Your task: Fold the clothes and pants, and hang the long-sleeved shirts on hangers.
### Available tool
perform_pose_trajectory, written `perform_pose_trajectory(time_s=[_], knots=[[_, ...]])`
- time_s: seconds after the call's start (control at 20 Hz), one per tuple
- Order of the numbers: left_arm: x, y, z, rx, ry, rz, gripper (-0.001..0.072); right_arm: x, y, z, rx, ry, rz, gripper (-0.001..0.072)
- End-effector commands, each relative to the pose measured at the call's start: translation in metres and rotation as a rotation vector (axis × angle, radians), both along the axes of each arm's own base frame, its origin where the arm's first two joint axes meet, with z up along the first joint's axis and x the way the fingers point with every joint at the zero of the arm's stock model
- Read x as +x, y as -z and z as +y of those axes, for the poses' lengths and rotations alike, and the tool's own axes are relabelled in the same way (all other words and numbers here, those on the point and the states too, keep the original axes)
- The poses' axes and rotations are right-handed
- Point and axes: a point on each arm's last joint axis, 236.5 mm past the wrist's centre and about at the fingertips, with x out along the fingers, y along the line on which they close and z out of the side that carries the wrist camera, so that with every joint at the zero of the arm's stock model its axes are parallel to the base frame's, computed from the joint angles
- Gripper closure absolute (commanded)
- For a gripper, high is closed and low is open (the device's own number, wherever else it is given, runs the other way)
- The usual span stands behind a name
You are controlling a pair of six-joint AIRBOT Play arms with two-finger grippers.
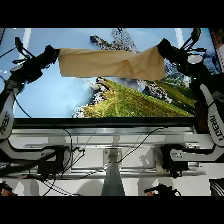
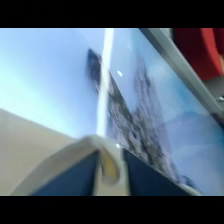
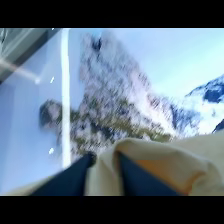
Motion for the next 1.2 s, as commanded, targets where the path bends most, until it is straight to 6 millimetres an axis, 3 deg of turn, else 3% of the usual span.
perform_pose_trajectory(time_s=[0.0, 0.2, 0.4, 0.55, 0.7, 0.75, 0.85, 1.0, 1.05, 1.1, 1.15], knots=[[0.028, 0.013, -0.006, 0.145, -0.016, -0.016, 0.0005, 0.021, 0.013, -0.014, -0.071, 0.084, -0.031, 0.0008], [0.009, 0.031, 0.013, 0.187, 0.091, 0.047, 0.001, 0.011, 0.027, -0.014, -0.133, -0.015, 0.021, 0.0027], [-0.04, 0.086, 0.059, 0.114, 0.123, 0.35, 0.0009, -0.001, 0.038, -0.006, -0.113, -0.091, 0.079, 0.0028], [-0.06, 0.115, 0.047, 0.001, 0.25, 0.483, 0.0009, -0.008, 0.043, 0.004, -0.106, -0.137, 0.105, 0.0029], [-0.049, 0.138, 0.023, -0.017, 0.338, 0.516, 0.0025, -0.018, 0.049, 0.017, -0.083, -0.198, 0.143, 0.0029], [-0.042, 0.141, 0.013, -0.008, 0.36, 0.512, 0.0093, -0.02, 0.05, 0.02, -0.079, -0.211, 0.151, 0.004], [-0.03, 0.143, -0.008, 0.013, 0.406, 0.495, 0.0133, -0.023, 0.051, 0.022, -0.079, -0.225, 0.159, 0.0172], [-0.024, 0.143, -0.045, 0.04, 0.474, 0.479, 0.021, -0.025, 0.055, 0.025, -0.109, -0.247, 0.165, 0.0174], [-0.024, 0.142, -0.057, 0.047, 0.497, 0.475, 0.0294, -0.027, 0.056, 0.031, -0.118, -0.262, 0.166, 0.0174], [-0.025, 0.14, -0.067, 0.051, 0.517, 0.469, 0.0491, -0.028, 0.056, 0.037, -0.127, -0.276, 0.165, 0.0215], [-0.025, 0.134, -0.074, 0.066, 0.549, 0.451, 0.0692, -0.029, 0.056, 0.045, -0.134, -0.287, 0.16, 0.04]])
